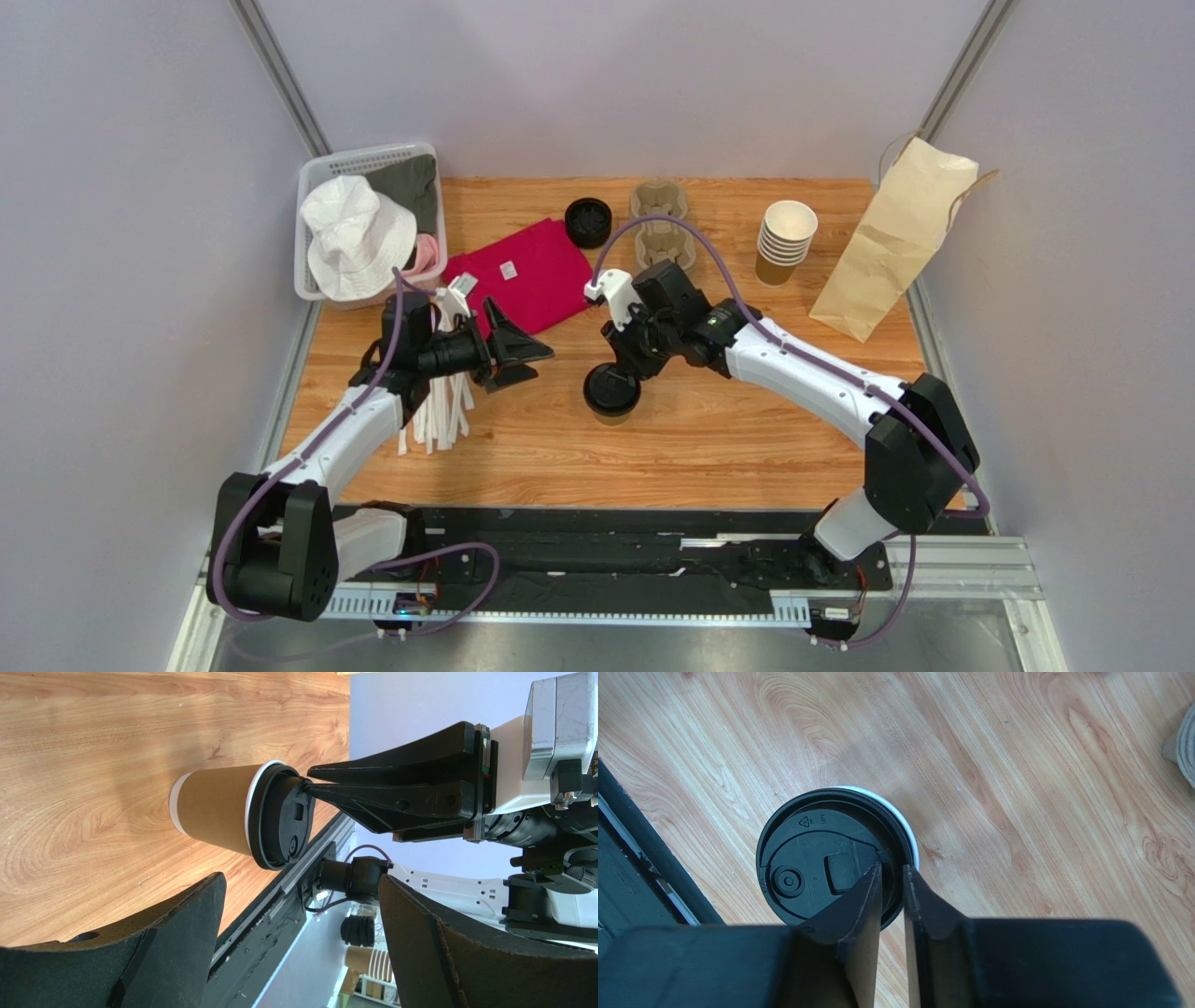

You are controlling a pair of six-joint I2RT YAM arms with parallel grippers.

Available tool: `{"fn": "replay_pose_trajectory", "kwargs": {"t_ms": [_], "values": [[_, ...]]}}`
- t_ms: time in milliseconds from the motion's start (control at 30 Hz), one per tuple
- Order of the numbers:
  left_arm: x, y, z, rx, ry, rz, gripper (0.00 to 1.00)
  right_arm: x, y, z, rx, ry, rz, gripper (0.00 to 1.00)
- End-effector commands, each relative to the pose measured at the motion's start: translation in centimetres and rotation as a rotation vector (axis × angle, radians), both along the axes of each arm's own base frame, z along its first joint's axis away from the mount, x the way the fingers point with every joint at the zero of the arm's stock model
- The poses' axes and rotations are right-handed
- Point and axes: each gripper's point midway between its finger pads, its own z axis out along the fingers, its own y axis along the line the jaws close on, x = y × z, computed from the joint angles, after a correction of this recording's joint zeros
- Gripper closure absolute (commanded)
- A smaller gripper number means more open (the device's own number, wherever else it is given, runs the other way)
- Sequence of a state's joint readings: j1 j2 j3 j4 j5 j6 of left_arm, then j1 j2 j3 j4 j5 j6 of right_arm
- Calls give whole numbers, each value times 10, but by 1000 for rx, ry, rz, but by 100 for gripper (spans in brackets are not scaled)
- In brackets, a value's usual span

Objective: Pack the takeout coffee

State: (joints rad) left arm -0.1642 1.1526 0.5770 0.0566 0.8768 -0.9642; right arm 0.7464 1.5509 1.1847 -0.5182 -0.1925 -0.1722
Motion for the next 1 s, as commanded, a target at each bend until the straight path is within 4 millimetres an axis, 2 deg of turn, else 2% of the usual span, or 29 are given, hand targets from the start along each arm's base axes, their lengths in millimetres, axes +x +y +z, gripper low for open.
{"fn": "replay_pose_trajectory", "kwargs": {"t_ms": [0, 133, 267, 367, 433, 600, 700, 733, 767, 900, 967], "values": [[8, -4, 17, -11, -75, -11, 12, 13, 4, 12, 27, -28, -23, 76], [8, -4, 17, -11, -75, -13, 12, 13, 5, 13, 29, -24, -22, 62], [8, -4, 18, -12, -77, -14, 12, 12, 6, 18, 39, -16, -19, 60], [8, -5, 19, -16, -84, -17, 12, 12, 10, 33, 70, -21, -15, 55], [8, -5, 20, -17, -84, -17, 12, 13, 13, 44, 92, -32, -16, 55], [8, -8, 24, -26, -97, -30, 15, 16, 13, 57, 110, -42, -24, 56], [2, -18, 38, -44, -141, -79, 23, 9, 11, 73, 152, -10, -17, 57], [-5, -26, 44, -46, -167, -113, 26, -2, 11, 74, 171, 47, -3, 58], [-7, -30, 46, -45, -184, -127, 33, -7, 8, 80, 192, 67, -5, 59], [-14, -51, 53, -48, -213, -196, 54, -35, 1, 82, 281, 247, -8, 76], [-19, -65, 49, -54, -194, -241, 63, -48, 0, 80, 324, 345, -6, 82]]}}
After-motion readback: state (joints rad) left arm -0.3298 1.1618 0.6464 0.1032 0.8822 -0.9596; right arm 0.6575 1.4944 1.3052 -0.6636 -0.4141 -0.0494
